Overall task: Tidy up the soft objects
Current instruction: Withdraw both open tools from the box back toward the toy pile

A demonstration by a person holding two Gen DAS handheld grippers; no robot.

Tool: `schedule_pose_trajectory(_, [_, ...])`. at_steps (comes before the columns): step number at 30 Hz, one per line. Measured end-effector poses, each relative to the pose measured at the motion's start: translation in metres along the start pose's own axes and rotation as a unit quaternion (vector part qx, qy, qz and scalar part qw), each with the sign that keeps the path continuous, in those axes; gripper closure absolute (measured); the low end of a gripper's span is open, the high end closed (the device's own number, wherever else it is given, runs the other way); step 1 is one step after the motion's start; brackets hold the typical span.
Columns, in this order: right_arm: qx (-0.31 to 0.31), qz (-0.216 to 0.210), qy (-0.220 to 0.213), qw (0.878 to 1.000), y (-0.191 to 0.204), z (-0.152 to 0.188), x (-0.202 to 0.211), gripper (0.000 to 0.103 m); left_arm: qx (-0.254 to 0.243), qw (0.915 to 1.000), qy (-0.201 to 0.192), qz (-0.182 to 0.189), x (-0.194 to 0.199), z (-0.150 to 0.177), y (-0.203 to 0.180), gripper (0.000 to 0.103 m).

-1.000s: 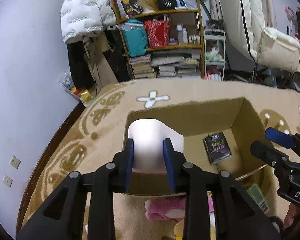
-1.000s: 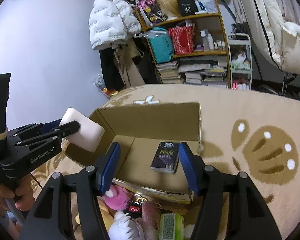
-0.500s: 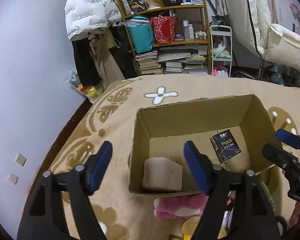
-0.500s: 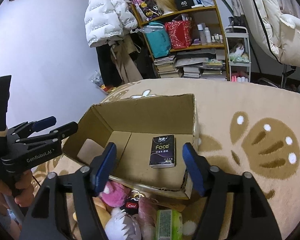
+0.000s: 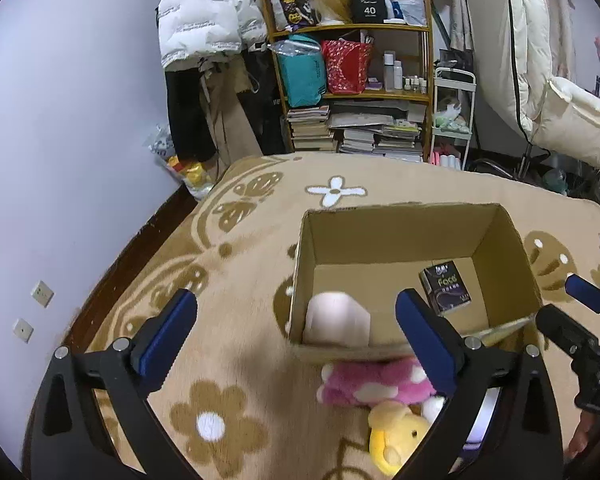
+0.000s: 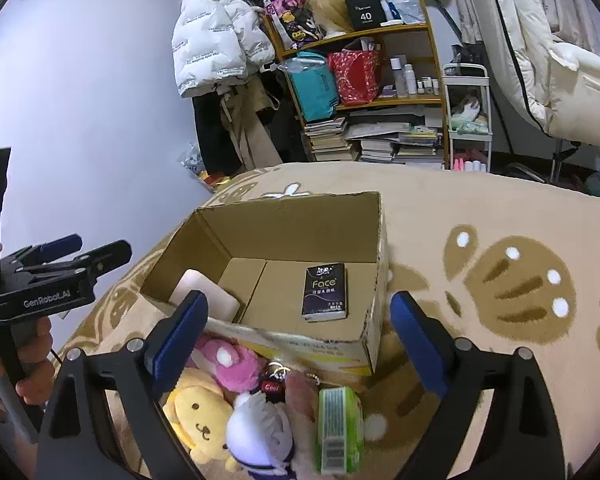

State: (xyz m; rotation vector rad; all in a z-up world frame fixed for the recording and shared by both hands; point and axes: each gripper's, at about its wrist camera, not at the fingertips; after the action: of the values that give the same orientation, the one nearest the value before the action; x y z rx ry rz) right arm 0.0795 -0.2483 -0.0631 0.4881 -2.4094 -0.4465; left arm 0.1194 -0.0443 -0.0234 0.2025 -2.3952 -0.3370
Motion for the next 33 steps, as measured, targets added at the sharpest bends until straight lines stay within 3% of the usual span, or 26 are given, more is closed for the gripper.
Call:
schedule_pose_trajectory(10, [-0.027,-0.001,0.013,1.000,0.005,0.017,0.023,0.005,-0.001,0.9993,0.038,-0.004,0.016,0.019,0.011,0.004])
schedule_pose_trajectory(14, [-0.038,0.006,0.024,0.999,0.005,0.025,0.029,0.005,0.008,0.9987,0.046,-0.021,0.025,0.027,0.013,0.004])
schedule_pose_trajectory(33, [-0.064,0.005,0.041,0.997,0.006,0.046,0.042,0.005,-0.012,0.9936,0.112,0.008,0.027,0.052,0.005,0.004])
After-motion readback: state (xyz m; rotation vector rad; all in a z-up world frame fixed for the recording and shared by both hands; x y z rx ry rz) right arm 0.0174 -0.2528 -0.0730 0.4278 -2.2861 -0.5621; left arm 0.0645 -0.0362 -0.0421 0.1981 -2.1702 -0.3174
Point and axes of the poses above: each gripper's, at about its wrist camera, not at the fingertips, and x roughly against the way its jaws point, y to its left, z to its underside, and after that the axes turned 12 degrees about -z, right-handed
